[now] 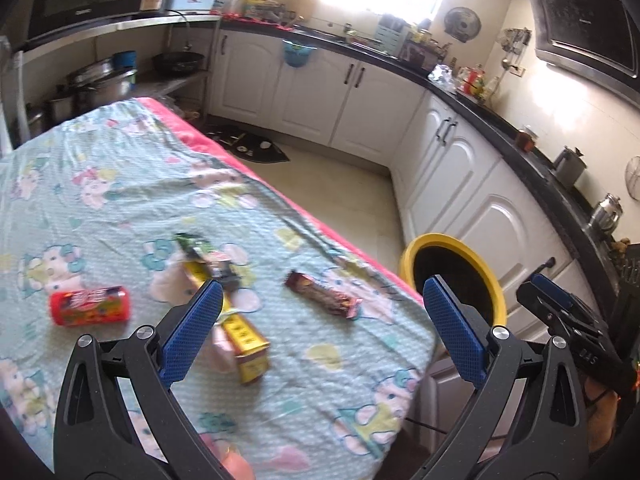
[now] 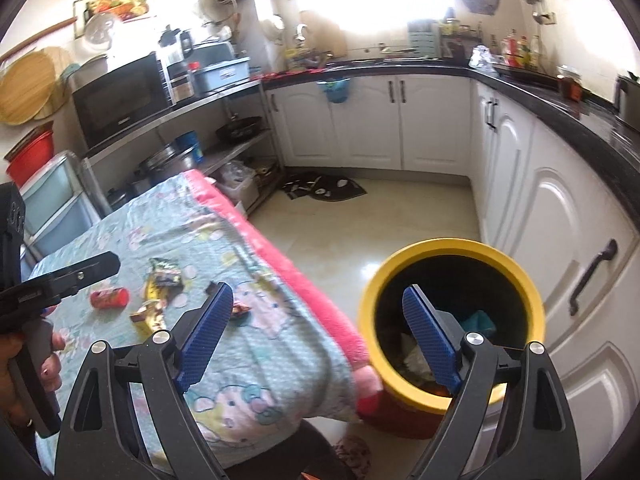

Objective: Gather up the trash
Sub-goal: 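Move both open tools back over the bed toward the red can and box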

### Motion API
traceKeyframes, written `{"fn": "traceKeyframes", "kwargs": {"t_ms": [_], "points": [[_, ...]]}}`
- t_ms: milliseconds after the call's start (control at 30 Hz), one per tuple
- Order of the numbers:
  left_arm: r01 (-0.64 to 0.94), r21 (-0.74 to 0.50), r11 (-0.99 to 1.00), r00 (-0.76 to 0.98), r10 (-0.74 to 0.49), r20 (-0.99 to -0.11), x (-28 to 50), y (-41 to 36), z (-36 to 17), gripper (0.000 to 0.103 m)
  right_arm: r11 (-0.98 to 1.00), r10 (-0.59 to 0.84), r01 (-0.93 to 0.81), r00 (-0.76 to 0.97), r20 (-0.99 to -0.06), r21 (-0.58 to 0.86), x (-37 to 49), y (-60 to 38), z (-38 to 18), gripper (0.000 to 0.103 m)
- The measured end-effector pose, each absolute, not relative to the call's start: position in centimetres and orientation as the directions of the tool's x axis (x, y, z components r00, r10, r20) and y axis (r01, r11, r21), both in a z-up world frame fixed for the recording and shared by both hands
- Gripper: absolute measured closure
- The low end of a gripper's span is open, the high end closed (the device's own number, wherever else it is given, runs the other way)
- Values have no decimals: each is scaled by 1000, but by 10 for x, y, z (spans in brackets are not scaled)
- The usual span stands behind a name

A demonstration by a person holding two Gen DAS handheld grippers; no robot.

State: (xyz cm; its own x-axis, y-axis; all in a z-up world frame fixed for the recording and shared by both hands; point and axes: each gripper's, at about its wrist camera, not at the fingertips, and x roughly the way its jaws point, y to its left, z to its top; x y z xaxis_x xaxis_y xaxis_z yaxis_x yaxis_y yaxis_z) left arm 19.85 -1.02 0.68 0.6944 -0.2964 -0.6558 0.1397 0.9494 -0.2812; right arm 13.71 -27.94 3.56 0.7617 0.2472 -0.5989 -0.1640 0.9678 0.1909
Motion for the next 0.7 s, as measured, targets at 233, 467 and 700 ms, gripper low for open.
{"fn": "traceKeyframes", "kwargs": {"t_ms": [233,467,700], "points": [[66,-257,964,706,-227,-671,188,24,4,11,946,323,-268,728,-604,183,142,-234,39,19],[-20,-229,973,705,-149,-693,179,65,1,11,917,384,-361,689,-615,168,147,-190,40,19],[-139,-248,959,696,-83,-713,168,113,-7,11,884,427,-444,633,-646,149,149,-147,33,18]]}}
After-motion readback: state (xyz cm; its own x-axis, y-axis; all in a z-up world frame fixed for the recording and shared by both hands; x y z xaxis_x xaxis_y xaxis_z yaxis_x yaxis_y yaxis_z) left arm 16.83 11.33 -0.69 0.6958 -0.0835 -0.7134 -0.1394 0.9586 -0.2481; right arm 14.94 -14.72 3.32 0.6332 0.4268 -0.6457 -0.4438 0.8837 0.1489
